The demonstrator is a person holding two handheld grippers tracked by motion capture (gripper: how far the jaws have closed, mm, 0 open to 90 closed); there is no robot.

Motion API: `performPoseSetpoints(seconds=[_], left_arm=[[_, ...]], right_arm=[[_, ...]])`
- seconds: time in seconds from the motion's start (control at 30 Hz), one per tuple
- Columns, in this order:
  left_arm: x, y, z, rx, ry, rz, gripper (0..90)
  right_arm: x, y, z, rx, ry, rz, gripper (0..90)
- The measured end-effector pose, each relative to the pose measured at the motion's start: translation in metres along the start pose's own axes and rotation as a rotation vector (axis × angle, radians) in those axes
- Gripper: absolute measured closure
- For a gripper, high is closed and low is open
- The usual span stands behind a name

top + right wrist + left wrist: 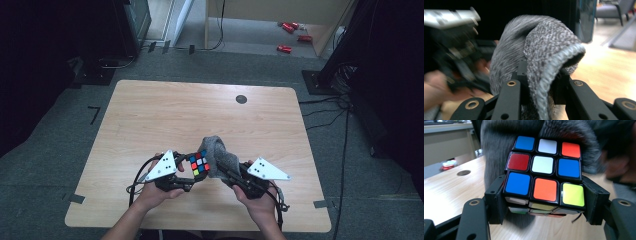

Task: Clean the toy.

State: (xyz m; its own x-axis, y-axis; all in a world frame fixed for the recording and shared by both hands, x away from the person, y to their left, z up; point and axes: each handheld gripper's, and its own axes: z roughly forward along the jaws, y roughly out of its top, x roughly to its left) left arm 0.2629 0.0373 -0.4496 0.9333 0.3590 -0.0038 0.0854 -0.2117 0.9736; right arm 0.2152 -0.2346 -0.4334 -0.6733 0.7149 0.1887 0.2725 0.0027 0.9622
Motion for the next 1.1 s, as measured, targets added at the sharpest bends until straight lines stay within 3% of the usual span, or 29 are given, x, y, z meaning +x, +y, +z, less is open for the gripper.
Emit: performPoseSetpoints(seconds=[0.1,0.13,0.2,0.33,0.43,0.53,0.57,0.63,0.73,0.8,0.87,1.07,1.1], left_arm=[[0.011,0.001,-0.008,-0.056,0.01,-0.089,34.1],[0.014,0.002,-0.01,-0.07,0.01,-0.112,34.1],[0.018,0.002,-0.012,-0.089,-0.012,-0.151,34.1],[0.016,0.001,-0.006,-0.1,-0.041,-0.189,34.1],[0.017,0.001,-0.006,-0.1,-0.051,-0.205,34.1],[0.02,0.002,-0.01,-0.111,-0.036,-0.231,34.1],[0.022,0.002,-0.011,-0.117,-0.035,-0.239,34.1],[0.024,0.003,-0.013,-0.122,-0.036,-0.246,34.1],[0.022,0.002,-0.011,-0.112,-0.046,-0.249,34.1],[0.02,0.002,-0.007,-0.107,-0.052,-0.251,34.1],[0.019,0.002,-0.006,-0.104,-0.055,-0.249,34.1],[0.022,0.001,-0.007,-0.1,-0.037,-0.276,34.1],[0.023,0.001,-0.007,-0.099,-0.027,-0.276,34.1]], right_arm=[[-0.017,-0.013,0.004,0.083,-0.08,0.037,74.1],[-0.023,-0.018,0.003,0.082,-0.095,0.063,74.1],[-0.025,-0.021,0.003,0.081,-0.1,0.061,74.1],[-0.004,-0.018,0.012,0.051,-0.018,-0.04,74.0],[0.008,-0.026,0.02,0.083,0.042,-0.108,74.6],[0.019,-0.035,0.028,0.154,0.124,-0.213,74.5],[0.02,-0.035,0.028,0.162,0.127,-0.222,74.4],[0.018,-0.03,0.027,0.157,0.085,-0.218,74.3],[0.004,-0.021,0.018,0.079,-0.024,-0.122,74.0],[0.001,-0.019,0.014,0.045,-0.046,-0.104,73.8],[0.006,-0.021,0.016,0.054,-0.015,-0.138,73.5],[0.028,-0.039,0.033,0.167,0.166,-0.251,72.9],[0.028,-0.039,0.033,0.172,0.167,-0.257,72.8]])
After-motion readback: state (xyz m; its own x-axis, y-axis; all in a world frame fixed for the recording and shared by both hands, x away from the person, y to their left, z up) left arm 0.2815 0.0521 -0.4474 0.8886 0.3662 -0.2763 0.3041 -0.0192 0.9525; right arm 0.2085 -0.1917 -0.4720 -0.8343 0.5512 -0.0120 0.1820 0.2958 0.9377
